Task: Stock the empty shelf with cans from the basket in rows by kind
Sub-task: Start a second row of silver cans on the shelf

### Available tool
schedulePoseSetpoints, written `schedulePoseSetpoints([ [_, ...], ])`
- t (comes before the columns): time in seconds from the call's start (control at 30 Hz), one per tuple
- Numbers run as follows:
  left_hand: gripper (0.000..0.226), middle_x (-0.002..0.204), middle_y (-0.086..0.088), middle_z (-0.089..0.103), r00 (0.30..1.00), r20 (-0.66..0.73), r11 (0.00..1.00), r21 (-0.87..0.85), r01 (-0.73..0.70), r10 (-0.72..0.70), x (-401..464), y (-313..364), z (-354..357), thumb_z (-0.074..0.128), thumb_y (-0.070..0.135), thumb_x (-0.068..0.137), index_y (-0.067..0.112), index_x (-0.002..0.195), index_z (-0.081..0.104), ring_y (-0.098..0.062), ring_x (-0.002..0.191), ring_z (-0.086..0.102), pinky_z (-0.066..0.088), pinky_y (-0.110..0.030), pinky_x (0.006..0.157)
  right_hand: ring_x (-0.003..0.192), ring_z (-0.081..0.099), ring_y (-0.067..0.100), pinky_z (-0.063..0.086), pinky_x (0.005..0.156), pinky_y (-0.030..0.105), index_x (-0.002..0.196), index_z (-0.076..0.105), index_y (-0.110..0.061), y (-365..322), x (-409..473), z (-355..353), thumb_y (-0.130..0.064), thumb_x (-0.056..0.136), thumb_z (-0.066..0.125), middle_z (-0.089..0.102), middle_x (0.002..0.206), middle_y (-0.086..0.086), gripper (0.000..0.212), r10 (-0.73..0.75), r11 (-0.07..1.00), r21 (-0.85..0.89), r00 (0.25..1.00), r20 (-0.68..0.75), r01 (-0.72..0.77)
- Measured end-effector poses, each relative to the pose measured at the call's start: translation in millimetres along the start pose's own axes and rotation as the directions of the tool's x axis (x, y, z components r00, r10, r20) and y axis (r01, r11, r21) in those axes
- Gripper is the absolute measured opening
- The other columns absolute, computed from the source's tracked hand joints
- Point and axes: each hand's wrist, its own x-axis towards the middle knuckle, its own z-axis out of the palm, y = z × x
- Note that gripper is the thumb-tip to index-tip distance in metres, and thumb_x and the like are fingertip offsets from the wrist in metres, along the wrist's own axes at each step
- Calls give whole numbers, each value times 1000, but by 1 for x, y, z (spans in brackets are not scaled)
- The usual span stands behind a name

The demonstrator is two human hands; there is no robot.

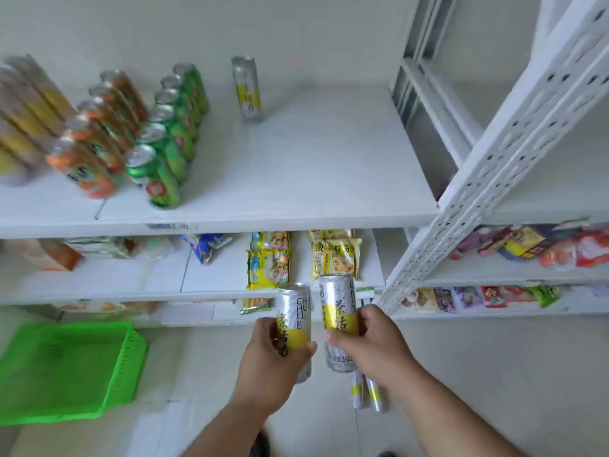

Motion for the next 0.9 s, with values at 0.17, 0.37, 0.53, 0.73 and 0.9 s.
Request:
schedulePoseSetpoints([
  [0.17,43,76,8,64,980,-82,983,-9,-182,180,-21,67,-60,88,28,74,23,100,54,10,64,59,42,-7,55,80,74,10,59,78,40,94,62,-23,-78,-35,-7,-48,60,92,77,87,-6,51,-176,983,40,983,-44,178],
  [0.37,41,83,5,69,946,-127,951,-49,-305,297,1,104,-122,87,23,76,23,101,55,6,66,63,44,-7,57,84,73,10,59,78,35,98,62,-24,-150,-43,18,-39,71,92,75,90,-6,43,-261,956,91,948,-182,280],
  [0.53,47,83,3,72,949,-112,947,-105,-305,294,34,108,-159,87,22,69,28,103,55,-13,74,70,60,-36,68,85,75,11,61,83,43,98,64,-27,-179,-27,52,-49,61,90,77,92,-8,50,-220,954,150,945,-243,260],
  [0.73,49,91,-1,72,957,-76,946,-145,-289,281,72,113,-171,87,17,72,26,107,55,-20,84,72,59,-29,65,85,76,14,58,73,35,101,64,-22,-198,-1,67,-26,68,92,77,93,-4,43,-174,946,223,947,-270,237],
  [0.9,54,92,7,74,958,-60,947,-151,-285,279,111,122,-167,88,19,71,26,117,58,-4,78,70,58,-27,69,86,77,12,59,74,34,105,63,-22,-208,38,65,-25,69,92,78,96,-5,46,-164,943,242,950,-266,230],
])
